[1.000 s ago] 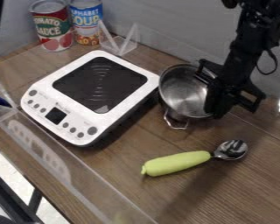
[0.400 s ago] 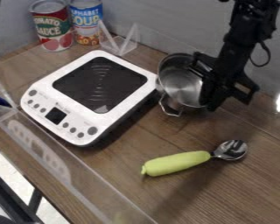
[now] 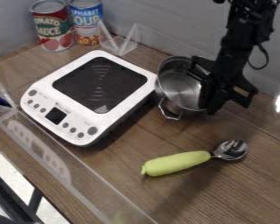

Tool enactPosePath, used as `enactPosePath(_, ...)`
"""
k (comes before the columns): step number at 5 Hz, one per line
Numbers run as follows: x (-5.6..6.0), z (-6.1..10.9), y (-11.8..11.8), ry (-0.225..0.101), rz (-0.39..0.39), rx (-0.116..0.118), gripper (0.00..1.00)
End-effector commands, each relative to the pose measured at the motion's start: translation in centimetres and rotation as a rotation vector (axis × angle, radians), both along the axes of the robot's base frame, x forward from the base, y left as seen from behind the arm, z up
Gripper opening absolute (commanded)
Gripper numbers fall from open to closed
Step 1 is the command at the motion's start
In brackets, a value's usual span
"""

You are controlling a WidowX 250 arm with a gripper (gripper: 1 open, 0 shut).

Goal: Put silver pot on the white and black stove top

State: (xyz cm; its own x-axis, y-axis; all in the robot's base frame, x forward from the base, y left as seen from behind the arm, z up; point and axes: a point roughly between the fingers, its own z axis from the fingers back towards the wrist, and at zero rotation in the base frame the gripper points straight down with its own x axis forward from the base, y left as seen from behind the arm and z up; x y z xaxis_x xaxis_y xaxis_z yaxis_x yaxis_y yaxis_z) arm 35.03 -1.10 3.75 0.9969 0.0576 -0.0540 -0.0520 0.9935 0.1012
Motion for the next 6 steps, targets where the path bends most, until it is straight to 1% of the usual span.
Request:
enactPosePath(1,0.41,2.25,-0.17,-0.067,0.014,-0.013,0.0)
enactPosePath(3,0.79,2.27,-1.08,-0.061,0.018,-0.018,0.0)
enactPosePath(6,0.6,1.76,-0.92,-0.035,0.025,-0.026,0.0)
